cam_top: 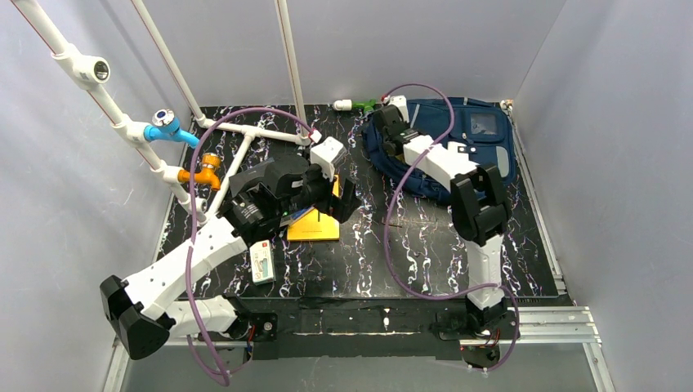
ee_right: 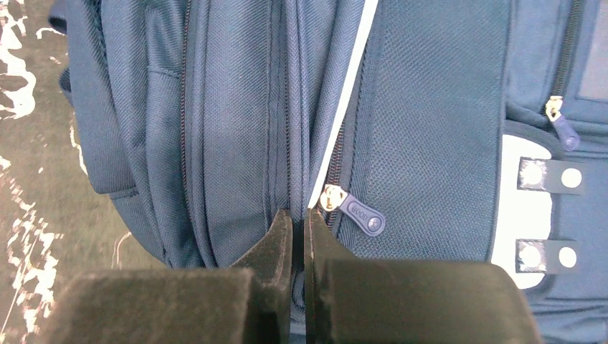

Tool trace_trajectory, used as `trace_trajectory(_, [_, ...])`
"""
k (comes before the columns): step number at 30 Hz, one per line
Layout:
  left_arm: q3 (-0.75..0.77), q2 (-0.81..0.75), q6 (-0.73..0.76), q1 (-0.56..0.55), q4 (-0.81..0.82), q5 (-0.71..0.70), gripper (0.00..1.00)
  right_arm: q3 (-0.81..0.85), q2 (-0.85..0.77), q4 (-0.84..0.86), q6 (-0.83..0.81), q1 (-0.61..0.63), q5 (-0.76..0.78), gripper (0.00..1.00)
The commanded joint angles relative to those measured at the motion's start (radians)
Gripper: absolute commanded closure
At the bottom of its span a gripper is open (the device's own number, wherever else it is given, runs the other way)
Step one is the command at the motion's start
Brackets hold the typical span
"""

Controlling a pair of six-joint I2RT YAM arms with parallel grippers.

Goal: Pack the student bag
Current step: Pick up the student bag at the center of the board.

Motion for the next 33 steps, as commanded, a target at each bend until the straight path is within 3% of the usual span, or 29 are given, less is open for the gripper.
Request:
trace_trajectory(1, [-0.01,0.01,-0.017,-0.009,0.012,0.01,0.01,-0.019,-0.202,-0.005,-0.028,-0.003,-0.064,0.99])
trace_trajectory(7, [0.007,0.038,-0.128,-0.009,0.02,0.026,0.01,-0.119,-0.394,-0.063,0.019,-0.008,-0.144,0.99])
trace_trajectory(11, [0.026,0.082,-0.317,-0.01,0.047,0.028,0.01,-0.286,-0.564,-0.034,0.064,-0.025,-0.243,0.99])
trace_trajectory(17, [0.024,0.179,-0.72,-0.011,0.085,0.003,0.01,-0.454,-0.798,-0.054,0.11,-0.042,-0.33,0.99])
trace_trajectory(25, [0.007,0.292,-1.018,-0.012,0.074,-0.077,0.01,-0.525,-0.936,-0.11,0.135,-0.044,-0.383,0.99])
trace_trajectory(33, [-0.069,0.32,-1.05,-0.017,0.25,-0.207,0.01,-0.56,-1.009,-0.131,0.146,-0.045,-0.449,0.99])
